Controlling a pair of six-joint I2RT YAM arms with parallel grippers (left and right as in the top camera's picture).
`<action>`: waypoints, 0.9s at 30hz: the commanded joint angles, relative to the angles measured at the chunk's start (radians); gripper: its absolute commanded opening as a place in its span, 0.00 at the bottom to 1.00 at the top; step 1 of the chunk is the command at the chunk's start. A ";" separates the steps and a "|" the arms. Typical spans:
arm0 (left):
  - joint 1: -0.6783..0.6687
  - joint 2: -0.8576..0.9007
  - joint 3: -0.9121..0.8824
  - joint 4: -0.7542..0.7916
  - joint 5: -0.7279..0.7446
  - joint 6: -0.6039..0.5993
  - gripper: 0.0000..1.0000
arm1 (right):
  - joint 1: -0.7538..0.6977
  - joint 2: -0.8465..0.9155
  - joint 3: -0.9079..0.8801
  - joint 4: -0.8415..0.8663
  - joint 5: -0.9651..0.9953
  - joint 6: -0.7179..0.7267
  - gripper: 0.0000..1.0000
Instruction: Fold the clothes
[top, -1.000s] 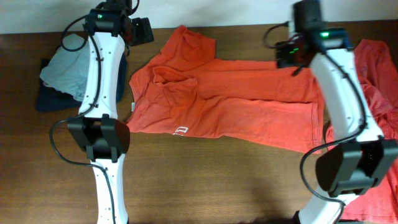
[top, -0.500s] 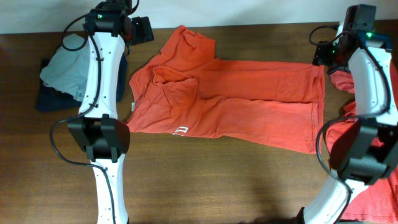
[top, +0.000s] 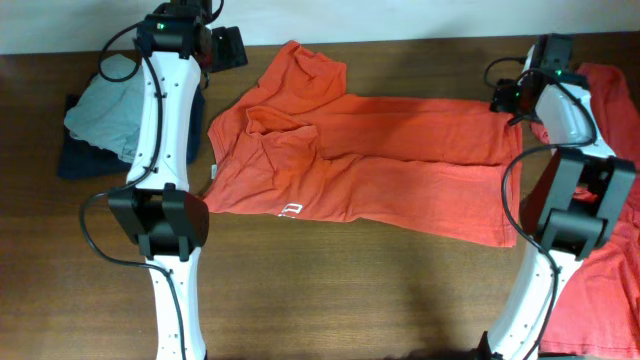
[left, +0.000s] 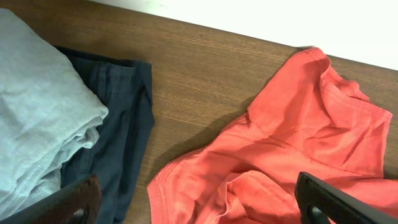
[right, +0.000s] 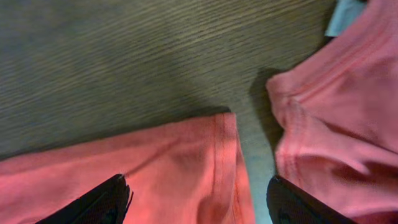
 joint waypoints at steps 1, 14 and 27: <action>-0.002 -0.002 0.009 0.000 0.004 0.001 0.99 | -0.003 0.044 0.013 0.044 -0.005 0.004 0.76; -0.002 -0.002 0.009 0.000 0.004 0.001 0.99 | -0.003 0.104 0.013 0.141 -0.014 0.005 0.68; -0.002 -0.002 0.009 0.000 0.004 0.001 0.99 | -0.006 0.101 0.014 0.089 0.014 0.000 0.32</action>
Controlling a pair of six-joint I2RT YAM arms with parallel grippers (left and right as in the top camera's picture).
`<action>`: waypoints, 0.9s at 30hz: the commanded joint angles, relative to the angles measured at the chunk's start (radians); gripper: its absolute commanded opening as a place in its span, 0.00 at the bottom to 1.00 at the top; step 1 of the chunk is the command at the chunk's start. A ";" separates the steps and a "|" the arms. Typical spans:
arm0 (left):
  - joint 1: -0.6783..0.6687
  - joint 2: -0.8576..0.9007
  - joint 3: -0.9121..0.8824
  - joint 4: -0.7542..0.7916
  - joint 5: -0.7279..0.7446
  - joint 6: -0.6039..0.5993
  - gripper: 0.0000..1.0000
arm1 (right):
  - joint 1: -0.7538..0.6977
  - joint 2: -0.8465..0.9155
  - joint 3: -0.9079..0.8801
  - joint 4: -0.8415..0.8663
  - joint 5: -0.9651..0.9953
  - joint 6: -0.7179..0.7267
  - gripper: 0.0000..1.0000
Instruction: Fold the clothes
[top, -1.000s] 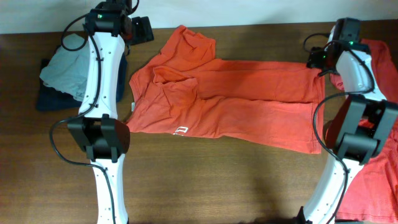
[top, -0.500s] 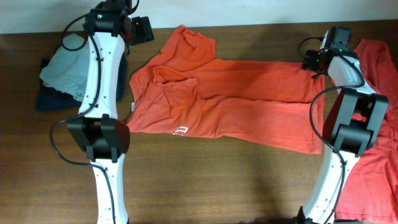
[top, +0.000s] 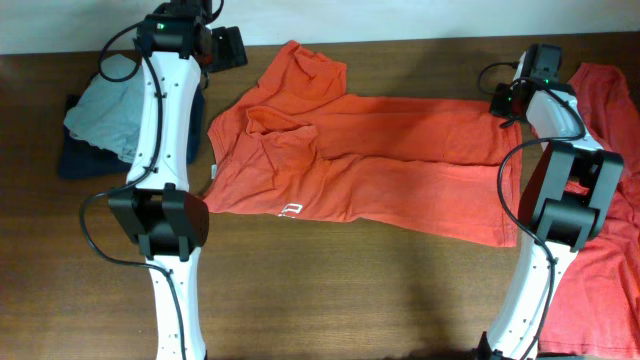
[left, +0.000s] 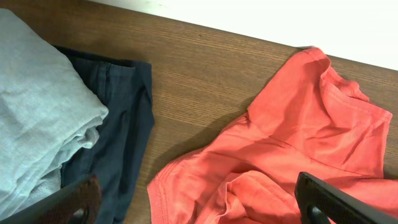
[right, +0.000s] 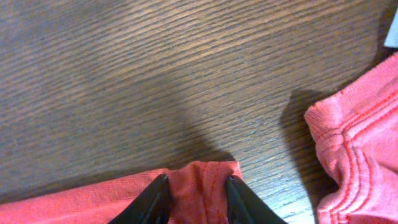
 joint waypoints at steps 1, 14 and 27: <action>-0.002 -0.002 0.009 0.000 0.004 0.001 0.99 | -0.006 0.018 0.008 -0.015 0.024 0.003 0.31; -0.002 -0.002 0.009 0.000 0.004 0.001 0.99 | -0.018 -0.031 0.011 -0.034 0.024 0.003 0.04; -0.002 -0.002 0.009 0.082 0.010 -0.002 0.99 | -0.016 -0.142 0.011 -0.166 0.023 0.004 0.04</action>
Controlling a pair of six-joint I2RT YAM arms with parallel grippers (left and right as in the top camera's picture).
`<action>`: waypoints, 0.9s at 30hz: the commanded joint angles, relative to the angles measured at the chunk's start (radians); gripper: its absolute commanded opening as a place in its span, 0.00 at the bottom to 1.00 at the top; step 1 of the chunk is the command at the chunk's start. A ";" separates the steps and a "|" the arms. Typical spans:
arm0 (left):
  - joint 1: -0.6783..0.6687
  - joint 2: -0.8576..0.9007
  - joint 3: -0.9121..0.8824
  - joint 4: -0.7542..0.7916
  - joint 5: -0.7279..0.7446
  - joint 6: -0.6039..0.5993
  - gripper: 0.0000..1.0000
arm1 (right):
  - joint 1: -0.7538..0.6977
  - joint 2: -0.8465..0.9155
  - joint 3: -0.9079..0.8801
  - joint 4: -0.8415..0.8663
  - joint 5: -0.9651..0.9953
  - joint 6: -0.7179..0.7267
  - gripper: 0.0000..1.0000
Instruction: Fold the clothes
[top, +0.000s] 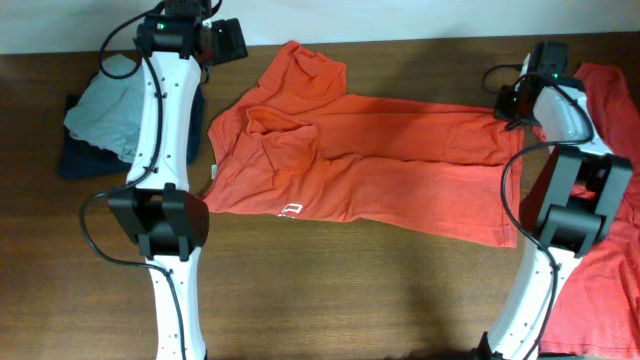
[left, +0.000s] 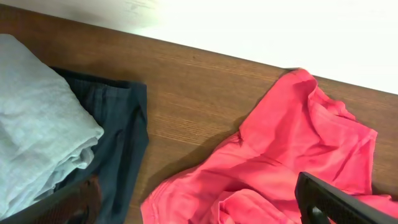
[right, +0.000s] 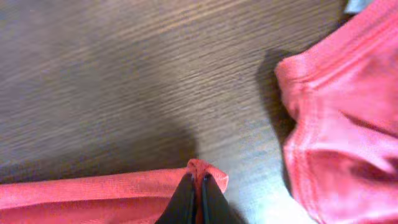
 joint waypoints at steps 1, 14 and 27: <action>-0.002 -0.002 0.009 0.031 0.011 -0.002 0.99 | -0.010 -0.068 0.008 -0.022 0.019 0.005 0.04; -0.059 0.179 0.008 0.230 0.184 0.041 0.81 | 0.015 -0.068 0.008 -0.062 0.012 0.008 0.04; -0.166 0.323 0.008 0.460 0.191 0.161 0.77 | 0.048 -0.068 0.008 -0.060 0.013 0.008 0.05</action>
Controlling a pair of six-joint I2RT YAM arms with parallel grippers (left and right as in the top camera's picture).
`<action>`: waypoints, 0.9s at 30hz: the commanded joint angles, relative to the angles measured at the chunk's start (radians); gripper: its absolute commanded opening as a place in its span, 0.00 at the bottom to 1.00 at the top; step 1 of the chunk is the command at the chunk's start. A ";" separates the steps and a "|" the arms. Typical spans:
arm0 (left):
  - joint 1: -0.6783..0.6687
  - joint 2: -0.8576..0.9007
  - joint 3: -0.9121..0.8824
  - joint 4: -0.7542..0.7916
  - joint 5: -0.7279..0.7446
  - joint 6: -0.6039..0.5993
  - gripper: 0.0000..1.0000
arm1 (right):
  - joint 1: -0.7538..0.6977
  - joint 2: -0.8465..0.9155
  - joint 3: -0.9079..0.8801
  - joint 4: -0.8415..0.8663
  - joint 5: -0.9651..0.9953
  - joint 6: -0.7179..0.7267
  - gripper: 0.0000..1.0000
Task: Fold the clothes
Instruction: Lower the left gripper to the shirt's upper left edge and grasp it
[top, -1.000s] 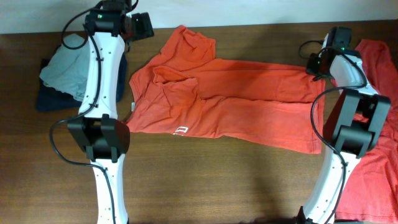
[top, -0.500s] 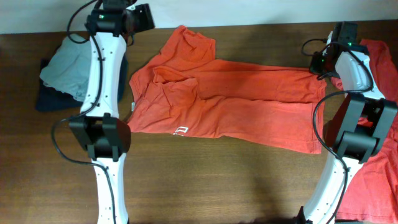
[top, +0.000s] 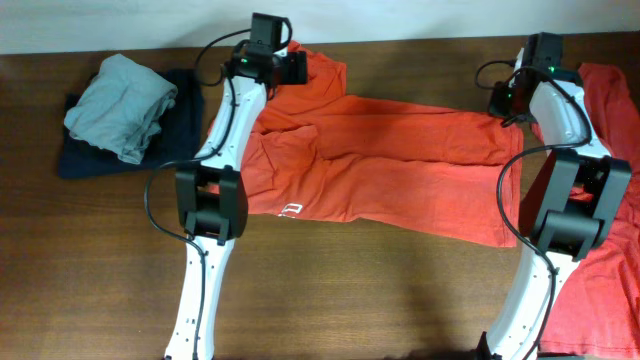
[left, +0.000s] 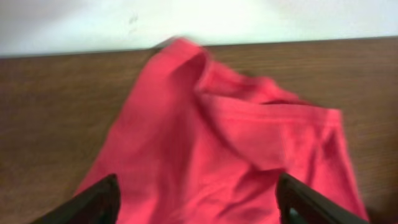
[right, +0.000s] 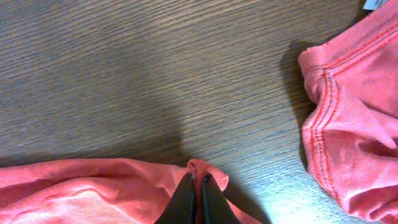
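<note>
An orange T-shirt (top: 370, 160) lies spread across the middle of the table, its collar end to the left. My left gripper (top: 296, 68) hangs open over the shirt's upper sleeve (left: 217, 143), with its fingertips (left: 102, 199) wide apart and nothing between them. My right gripper (top: 500, 102) is at the shirt's far right corner, shut on the hem corner (right: 200, 167), which stands pinched up between the two fingers (right: 186, 199).
A folded grey garment (top: 120, 105) rests on a dark navy one (top: 75, 160) at the far left. Another orange garment (top: 612, 110) lies along the right edge, close to my right gripper, and its hem (right: 348, 124) shows in the right wrist view. A white wall runs behind the table.
My left arm has moved from beside the grey and navy pile to over the shirt's upper sleeve, still open. My right gripper stays shut on the hem corner, almost where it was.
First my right gripper was open over the shirt's far right hem corner. Then its fingers stood close around that corner, and then shut on it. My left gripper stayed open near the pile at the left until now, when it is over the sleeve.
</note>
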 joint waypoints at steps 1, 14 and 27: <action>-0.027 -0.005 0.010 0.034 0.014 0.029 0.76 | 0.007 -0.031 0.008 -0.001 0.013 0.008 0.05; -0.031 0.015 0.010 0.098 -0.097 0.008 0.70 | 0.007 -0.031 0.008 -0.017 0.013 0.008 0.04; 0.066 0.047 0.010 0.016 -0.010 0.005 0.70 | 0.007 -0.031 0.007 -0.019 0.013 0.008 0.05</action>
